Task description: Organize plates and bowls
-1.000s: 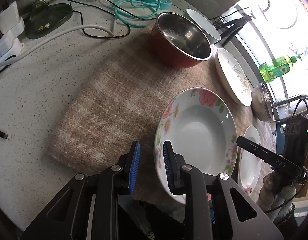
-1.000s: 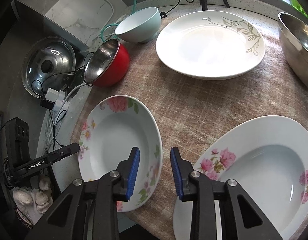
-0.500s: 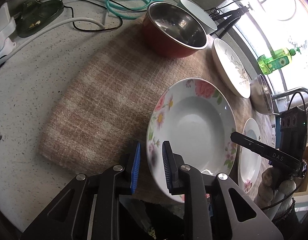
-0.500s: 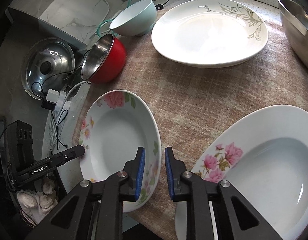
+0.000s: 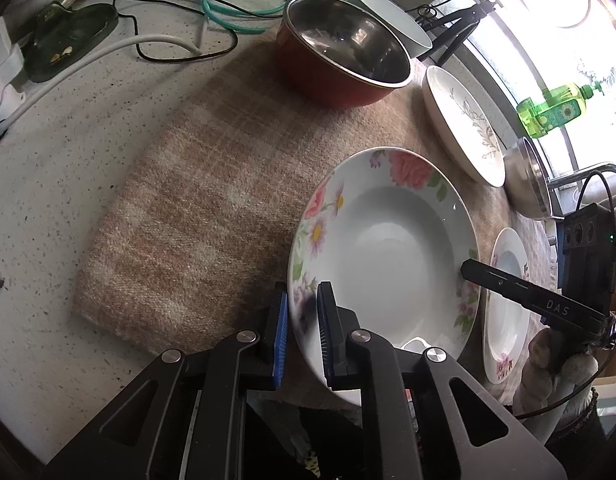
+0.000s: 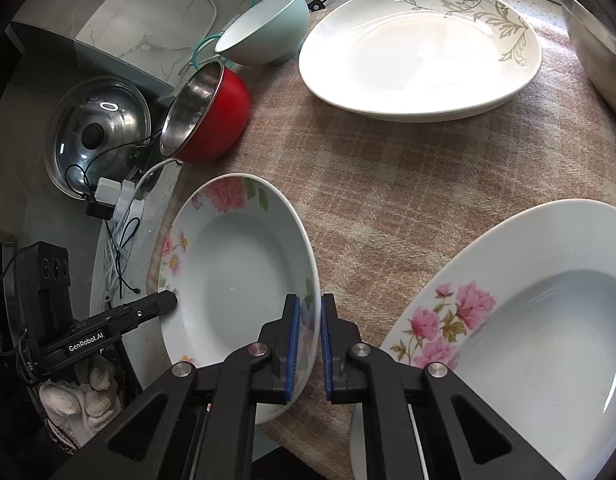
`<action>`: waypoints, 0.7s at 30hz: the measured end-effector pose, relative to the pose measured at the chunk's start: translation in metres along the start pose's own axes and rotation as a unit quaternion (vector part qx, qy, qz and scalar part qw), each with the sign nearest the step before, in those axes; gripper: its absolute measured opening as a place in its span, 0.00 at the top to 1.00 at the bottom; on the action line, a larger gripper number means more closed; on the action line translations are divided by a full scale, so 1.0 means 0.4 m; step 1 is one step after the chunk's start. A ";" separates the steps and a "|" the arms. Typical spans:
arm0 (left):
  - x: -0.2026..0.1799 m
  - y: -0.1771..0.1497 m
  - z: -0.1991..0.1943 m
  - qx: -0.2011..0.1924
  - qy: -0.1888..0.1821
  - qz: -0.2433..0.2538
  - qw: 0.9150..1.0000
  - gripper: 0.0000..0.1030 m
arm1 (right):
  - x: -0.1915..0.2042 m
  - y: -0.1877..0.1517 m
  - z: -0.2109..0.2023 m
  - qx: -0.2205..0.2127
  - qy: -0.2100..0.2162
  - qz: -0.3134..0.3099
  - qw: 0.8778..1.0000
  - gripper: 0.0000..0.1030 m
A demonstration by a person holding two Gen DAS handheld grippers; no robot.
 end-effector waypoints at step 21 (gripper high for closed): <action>0.000 0.010 0.003 -0.003 0.011 -0.001 1.000 0.88 | 0.006 0.004 -0.008 -0.008 0.000 -0.001 1.000 0.91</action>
Point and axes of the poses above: each gripper's, at about its wrist camera, not at the fingertips, and z roughly the way its jaws point, x to its left, y to its top, the point moved 10 cm from there along z, roughly the way its jaws point, and after that the axes turned 9 degrees about z, right-handed, at the moved point
